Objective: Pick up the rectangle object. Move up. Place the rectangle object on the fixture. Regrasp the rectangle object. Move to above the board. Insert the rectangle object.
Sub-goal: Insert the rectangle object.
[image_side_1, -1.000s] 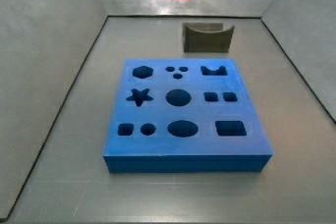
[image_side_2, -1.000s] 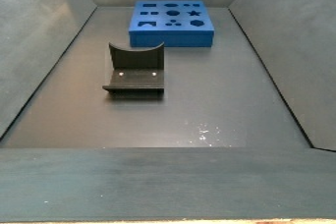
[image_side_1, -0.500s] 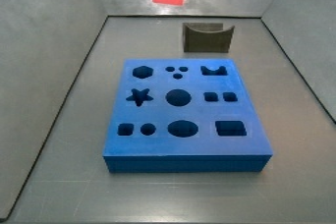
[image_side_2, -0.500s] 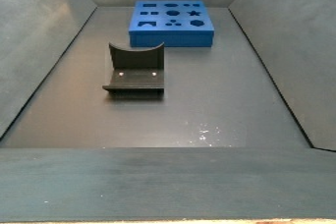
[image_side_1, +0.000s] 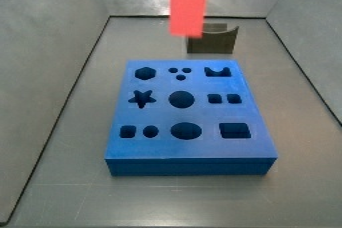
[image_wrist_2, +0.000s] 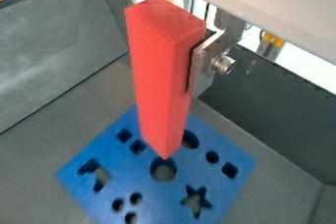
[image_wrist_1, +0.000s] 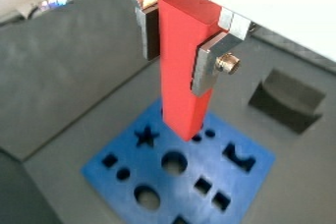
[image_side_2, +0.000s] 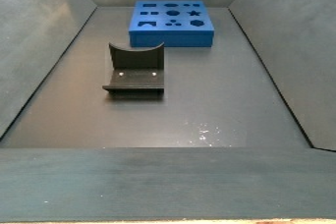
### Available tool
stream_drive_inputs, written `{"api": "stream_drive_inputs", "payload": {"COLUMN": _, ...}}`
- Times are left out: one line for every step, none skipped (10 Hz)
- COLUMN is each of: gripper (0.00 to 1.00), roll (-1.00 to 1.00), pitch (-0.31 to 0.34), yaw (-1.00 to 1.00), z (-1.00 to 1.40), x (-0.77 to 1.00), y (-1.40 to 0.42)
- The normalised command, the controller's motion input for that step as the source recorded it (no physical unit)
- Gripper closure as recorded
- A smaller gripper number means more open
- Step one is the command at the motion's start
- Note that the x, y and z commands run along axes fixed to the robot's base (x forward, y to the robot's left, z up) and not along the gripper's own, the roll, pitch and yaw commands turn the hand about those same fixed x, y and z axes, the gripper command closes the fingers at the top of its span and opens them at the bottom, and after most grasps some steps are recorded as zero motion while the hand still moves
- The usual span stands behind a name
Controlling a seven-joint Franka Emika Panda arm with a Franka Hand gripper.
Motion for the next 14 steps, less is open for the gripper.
{"api": "stream_drive_inputs", "payload": {"gripper": 1.00, "roll": 0.00, "pitch": 0.000, "yaw": 0.00, "z": -0.42, "x": 0.41, "y": -0.55}}
{"api": "stream_drive_inputs", "payload": {"gripper": 1.00, "roll": 0.00, "pitch": 0.000, "yaw": 0.00, "z": -0.46, "x": 0.40, "y": -0.48}}
{"api": "stream_drive_inputs", "payload": {"gripper": 1.00, "roll": 0.00, "pitch": 0.000, "yaw": 0.17, "z": -0.50, "x": 0.37, "y": -0.46}}
{"api": "stream_drive_inputs", "payload": {"gripper": 1.00, "roll": 0.00, "pitch": 0.000, "yaw": 0.36, "z": -0.50, "x": 0.37, "y": -0.45}}
{"api": "stream_drive_inputs", "payload": {"gripper": 1.00, "roll": 0.00, "pitch": 0.037, "yaw": 0.55, "z": -0.51, "x": 0.40, "y": -0.44}}
{"api": "stream_drive_inputs", "payload": {"gripper": 1.00, "roll": 0.00, "pitch": 0.049, "yaw": 0.67, "z": -0.48, "x": 0.39, "y": -0.33}}
{"api": "stream_drive_inputs", "payload": {"gripper": 1.00, "roll": 0.00, "pitch": 0.086, "yaw": 0.60, "z": -0.37, "x": 0.43, "y": -0.37}}
{"api": "stream_drive_inputs", "payload": {"gripper": 1.00, "roll": -0.03, "pitch": 0.000, "yaw": 0.00, "z": 0.00, "x": 0.00, "y": 0.00}}
{"api": "stream_drive_inputs", "payload": {"gripper": 1.00, "roll": 0.00, "pitch": -0.017, "yaw": -0.08, "z": -0.20, "x": 0.37, "y": -0.15}}
{"api": "stream_drive_inputs", "payload": {"gripper": 1.00, "roll": 0.05, "pitch": -0.120, "yaw": -0.07, "z": -0.29, "x": 0.60, "y": -0.11}}
{"api": "stream_drive_inputs", "payload": {"gripper": 1.00, "roll": 0.13, "pitch": -0.123, "yaw": -0.03, "z": -0.35, "x": 0.56, "y": -0.05}}
{"api": "stream_drive_inputs", "payload": {"gripper": 1.00, "roll": 0.00, "pitch": 0.000, "yaw": 0.00, "z": -0.15, "x": 0.24, "y": 0.00}}
{"api": "stream_drive_inputs", "payload": {"gripper": 1.00, "roll": 0.00, "pitch": 0.000, "yaw": 0.00, "z": -0.03, "x": 0.00, "y": -0.03}}
{"api": "stream_drive_inputs", "payload": {"gripper": 1.00, "roll": 0.10, "pitch": -0.037, "yaw": -0.04, "z": -0.25, "x": 0.10, "y": 0.00}}
